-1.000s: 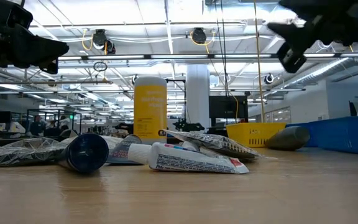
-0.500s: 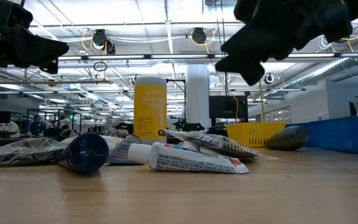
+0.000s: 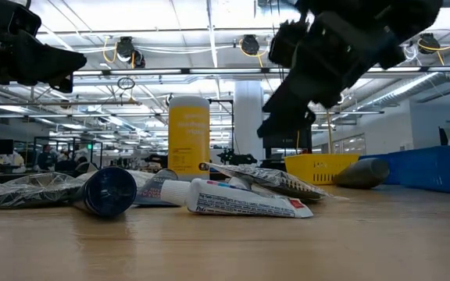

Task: Pick & Place Travel size toiletries
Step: Put the right black hairbrush into the top blue basket

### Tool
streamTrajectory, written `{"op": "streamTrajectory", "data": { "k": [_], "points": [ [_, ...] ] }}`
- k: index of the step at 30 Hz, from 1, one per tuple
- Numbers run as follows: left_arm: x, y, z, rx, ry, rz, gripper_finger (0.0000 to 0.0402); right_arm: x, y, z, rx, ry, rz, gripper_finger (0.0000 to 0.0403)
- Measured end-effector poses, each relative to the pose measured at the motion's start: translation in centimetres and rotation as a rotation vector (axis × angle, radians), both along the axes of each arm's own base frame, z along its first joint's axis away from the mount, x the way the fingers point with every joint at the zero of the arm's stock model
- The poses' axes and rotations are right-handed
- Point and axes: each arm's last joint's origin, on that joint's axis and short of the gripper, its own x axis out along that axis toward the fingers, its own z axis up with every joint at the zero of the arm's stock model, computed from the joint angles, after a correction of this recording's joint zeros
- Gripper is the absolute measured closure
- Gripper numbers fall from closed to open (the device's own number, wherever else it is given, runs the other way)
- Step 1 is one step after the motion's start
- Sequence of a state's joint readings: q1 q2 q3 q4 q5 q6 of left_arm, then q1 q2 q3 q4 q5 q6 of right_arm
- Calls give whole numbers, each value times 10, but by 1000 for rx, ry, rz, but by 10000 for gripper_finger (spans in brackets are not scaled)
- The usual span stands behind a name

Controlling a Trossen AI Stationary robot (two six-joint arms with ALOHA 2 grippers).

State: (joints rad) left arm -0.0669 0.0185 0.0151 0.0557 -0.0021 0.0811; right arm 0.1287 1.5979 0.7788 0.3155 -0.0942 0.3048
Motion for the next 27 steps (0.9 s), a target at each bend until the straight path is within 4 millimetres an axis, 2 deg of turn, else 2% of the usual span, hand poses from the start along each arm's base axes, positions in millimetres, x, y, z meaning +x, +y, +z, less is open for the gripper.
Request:
{"op": "streamTrajectory", "data": {
  "k": [7, 13, 17, 21, 27],
  "points": [
    [0, 0, 0, 0, 0, 0, 369, 14, -27, -31, 76, 76, 121, 129],
    [0, 0, 0, 1, 5, 1, 369, 31, -35, -46, 109, 76, 255, 144],
    [0, 0, 0, 0, 2, 0, 369, 31, -37, -53, 95, 84, 282, 165],
    [0, 0, 0, 0, 1, 7, 369, 30, -37, -55, 88, 94, 289, 205],
    [0, 0, 0, 0, 0, 6, 369, 29, -33, -56, 27, 79, 349, 301]
  ]
}}
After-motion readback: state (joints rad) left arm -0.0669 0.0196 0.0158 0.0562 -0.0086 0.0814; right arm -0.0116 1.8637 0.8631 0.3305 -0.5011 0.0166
